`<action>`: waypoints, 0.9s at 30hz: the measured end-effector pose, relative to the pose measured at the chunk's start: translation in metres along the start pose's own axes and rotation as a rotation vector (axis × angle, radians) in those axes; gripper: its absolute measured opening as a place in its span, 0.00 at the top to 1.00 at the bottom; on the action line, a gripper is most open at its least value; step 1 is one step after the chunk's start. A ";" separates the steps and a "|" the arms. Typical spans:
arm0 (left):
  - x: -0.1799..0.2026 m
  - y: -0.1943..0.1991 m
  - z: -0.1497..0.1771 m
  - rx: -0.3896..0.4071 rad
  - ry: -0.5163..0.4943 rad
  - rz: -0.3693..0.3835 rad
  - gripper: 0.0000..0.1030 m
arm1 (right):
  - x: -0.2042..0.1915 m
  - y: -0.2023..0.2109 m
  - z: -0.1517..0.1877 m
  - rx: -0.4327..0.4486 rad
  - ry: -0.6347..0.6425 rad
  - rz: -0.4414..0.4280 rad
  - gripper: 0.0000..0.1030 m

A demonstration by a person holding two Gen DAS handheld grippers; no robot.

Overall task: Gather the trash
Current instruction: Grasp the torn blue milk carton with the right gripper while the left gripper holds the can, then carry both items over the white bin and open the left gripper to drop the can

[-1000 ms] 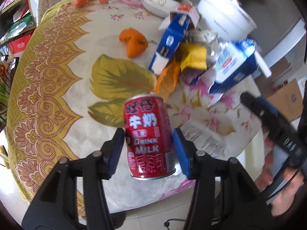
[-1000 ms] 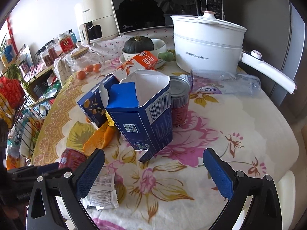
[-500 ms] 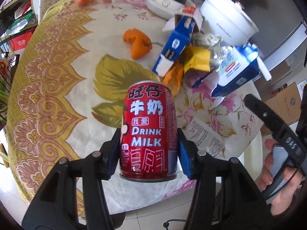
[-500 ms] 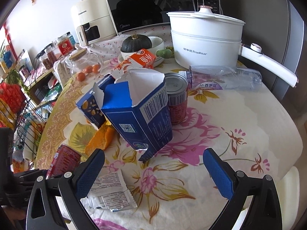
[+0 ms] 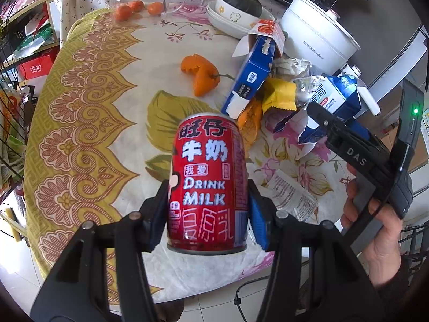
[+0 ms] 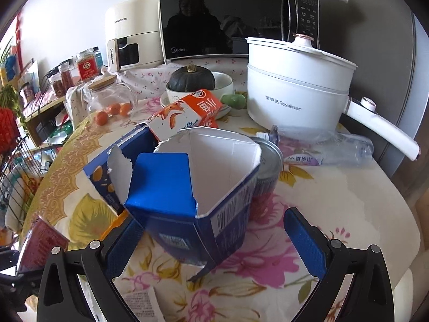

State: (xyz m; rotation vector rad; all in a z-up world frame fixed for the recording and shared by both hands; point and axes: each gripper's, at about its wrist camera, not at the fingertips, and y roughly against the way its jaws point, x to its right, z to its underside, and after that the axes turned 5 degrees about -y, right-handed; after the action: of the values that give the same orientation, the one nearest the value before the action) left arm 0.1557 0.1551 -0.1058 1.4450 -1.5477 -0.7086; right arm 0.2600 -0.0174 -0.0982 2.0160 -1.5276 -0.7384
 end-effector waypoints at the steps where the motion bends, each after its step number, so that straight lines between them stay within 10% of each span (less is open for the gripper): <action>1: 0.001 0.000 0.000 0.001 -0.002 0.000 0.46 | -0.001 -0.003 0.000 0.001 0.003 -0.001 0.00; 12: 0.007 0.005 -0.003 0.027 0.000 0.004 0.46 | -0.004 0.010 0.002 0.000 0.074 -0.032 0.51; 27: 0.052 0.012 -0.004 0.062 -0.043 0.055 0.46 | 0.042 0.079 0.003 0.023 0.044 -0.059 0.65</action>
State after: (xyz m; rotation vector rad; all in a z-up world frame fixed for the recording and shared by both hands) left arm 0.1564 0.1072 -0.0824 1.4357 -1.6493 -0.6686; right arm 0.2124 -0.0772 -0.0519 2.0881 -1.4641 -0.6976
